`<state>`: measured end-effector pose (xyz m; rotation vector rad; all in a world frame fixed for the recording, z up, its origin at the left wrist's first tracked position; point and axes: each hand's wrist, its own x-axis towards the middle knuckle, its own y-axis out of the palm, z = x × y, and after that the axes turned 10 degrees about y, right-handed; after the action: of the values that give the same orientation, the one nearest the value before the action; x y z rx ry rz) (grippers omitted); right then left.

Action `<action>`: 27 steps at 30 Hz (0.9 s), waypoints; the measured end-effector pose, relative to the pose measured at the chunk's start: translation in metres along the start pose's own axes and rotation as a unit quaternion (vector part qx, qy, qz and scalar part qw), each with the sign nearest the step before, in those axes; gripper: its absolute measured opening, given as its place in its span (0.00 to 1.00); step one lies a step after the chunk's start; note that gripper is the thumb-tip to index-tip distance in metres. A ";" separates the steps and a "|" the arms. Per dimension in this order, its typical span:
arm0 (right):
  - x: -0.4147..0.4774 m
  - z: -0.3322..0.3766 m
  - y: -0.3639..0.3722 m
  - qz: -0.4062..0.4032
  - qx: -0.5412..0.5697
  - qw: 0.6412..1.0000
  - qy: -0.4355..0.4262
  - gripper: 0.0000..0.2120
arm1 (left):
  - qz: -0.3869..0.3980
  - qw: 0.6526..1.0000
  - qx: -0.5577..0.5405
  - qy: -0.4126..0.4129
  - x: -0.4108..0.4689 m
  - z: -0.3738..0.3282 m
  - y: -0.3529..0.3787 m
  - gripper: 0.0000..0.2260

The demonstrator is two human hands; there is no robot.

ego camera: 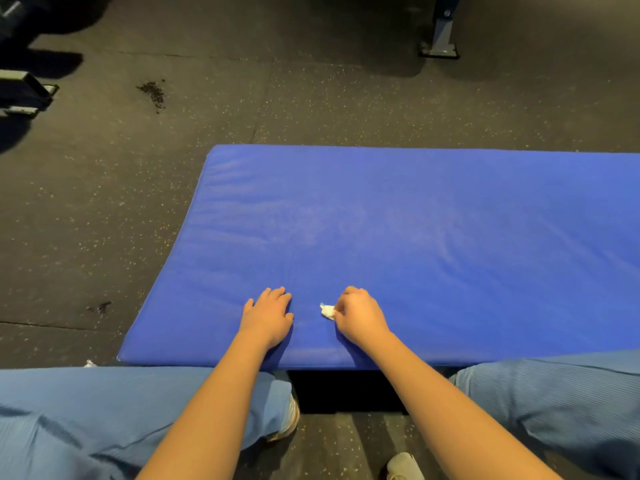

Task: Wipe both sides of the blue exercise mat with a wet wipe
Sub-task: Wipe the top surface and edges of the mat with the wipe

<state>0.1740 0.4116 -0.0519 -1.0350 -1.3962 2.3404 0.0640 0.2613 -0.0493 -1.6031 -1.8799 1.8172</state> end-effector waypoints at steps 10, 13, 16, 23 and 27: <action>-0.038 0.009 -0.009 0.046 -0.031 0.998 -0.017 0.17 | 0.010 1.000 0.025 0.012 -0.027 -0.003 -0.008 0.19; -0.060 0.015 0.001 0.027 -0.019 0.998 -0.061 0.06 | 0.010 1.000 0.016 0.012 -0.035 -0.001 -0.009 0.20; -0.075 0.017 0.014 -0.006 -0.012 0.993 -0.118 0.09 | 0.024 0.999 0.019 0.018 -0.040 0.001 -0.009 0.22; -0.080 -0.003 0.038 -0.101 -0.086 0.977 -0.168 0.16 | 0.091 0.995 -0.010 0.036 -0.050 0.006 -0.020 0.34; -0.089 -0.006 0.041 -0.118 -0.227 0.954 -0.160 0.24 | 0.105 0.993 0.007 0.044 -0.053 0.004 -0.020 0.38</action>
<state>0.2483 0.3482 -0.0478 -0.5448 -2.1193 2.1250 0.0735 0.2275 -0.0042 -1.9076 -1.7143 1.7958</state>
